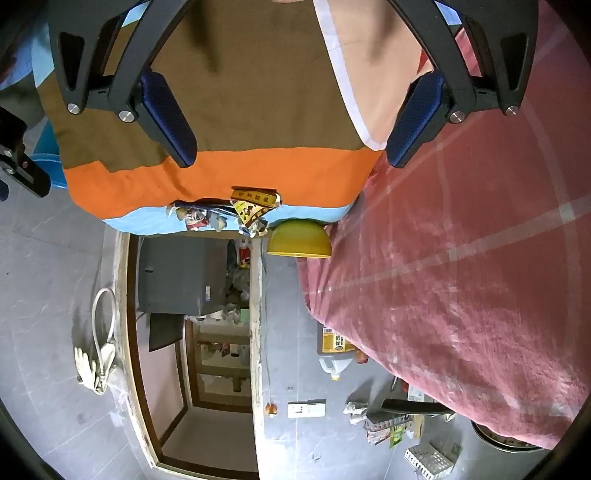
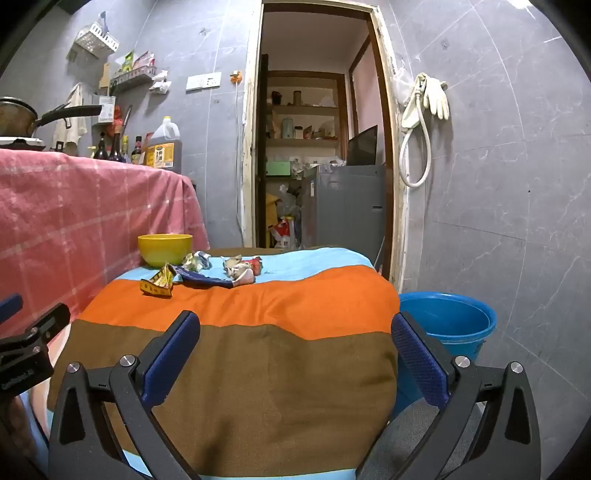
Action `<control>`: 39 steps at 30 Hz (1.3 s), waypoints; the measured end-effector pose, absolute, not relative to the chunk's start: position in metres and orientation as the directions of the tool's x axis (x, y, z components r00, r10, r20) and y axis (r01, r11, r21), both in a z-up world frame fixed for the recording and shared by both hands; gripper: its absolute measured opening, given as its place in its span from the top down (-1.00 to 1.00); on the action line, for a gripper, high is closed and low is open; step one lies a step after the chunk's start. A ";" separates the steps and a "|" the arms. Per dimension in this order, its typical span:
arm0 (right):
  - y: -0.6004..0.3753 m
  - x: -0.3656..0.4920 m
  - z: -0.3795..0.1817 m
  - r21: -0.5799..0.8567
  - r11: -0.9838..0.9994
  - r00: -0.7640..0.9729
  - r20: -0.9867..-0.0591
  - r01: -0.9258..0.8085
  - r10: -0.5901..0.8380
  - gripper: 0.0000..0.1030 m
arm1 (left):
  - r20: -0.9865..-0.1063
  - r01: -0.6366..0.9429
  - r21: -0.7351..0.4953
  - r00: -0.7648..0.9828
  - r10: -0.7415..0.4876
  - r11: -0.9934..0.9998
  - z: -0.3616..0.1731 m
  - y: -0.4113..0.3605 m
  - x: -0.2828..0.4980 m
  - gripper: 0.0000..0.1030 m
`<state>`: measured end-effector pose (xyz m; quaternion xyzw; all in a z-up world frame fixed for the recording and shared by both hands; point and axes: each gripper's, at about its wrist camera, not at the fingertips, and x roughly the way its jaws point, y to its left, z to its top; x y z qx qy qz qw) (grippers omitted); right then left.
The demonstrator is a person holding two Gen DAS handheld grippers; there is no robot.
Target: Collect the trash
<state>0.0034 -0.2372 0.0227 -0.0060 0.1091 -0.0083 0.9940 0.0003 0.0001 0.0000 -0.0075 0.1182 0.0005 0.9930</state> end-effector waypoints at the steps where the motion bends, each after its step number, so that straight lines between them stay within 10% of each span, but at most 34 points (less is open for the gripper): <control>1: -0.237 0.003 0.023 -0.010 1.000 0.977 -0.210 0.016 -0.018 -1.00 | -0.235 -0.002 -0.015 0.972 -0.002 1.000 0.000 0.000 0.000 -0.96; 39: -0.239 0.005 0.022 -0.002 1.000 0.976 -0.217 0.015 -0.015 -1.00 | -0.230 -0.003 -0.016 0.973 0.000 1.000 0.000 0.000 0.000 -0.96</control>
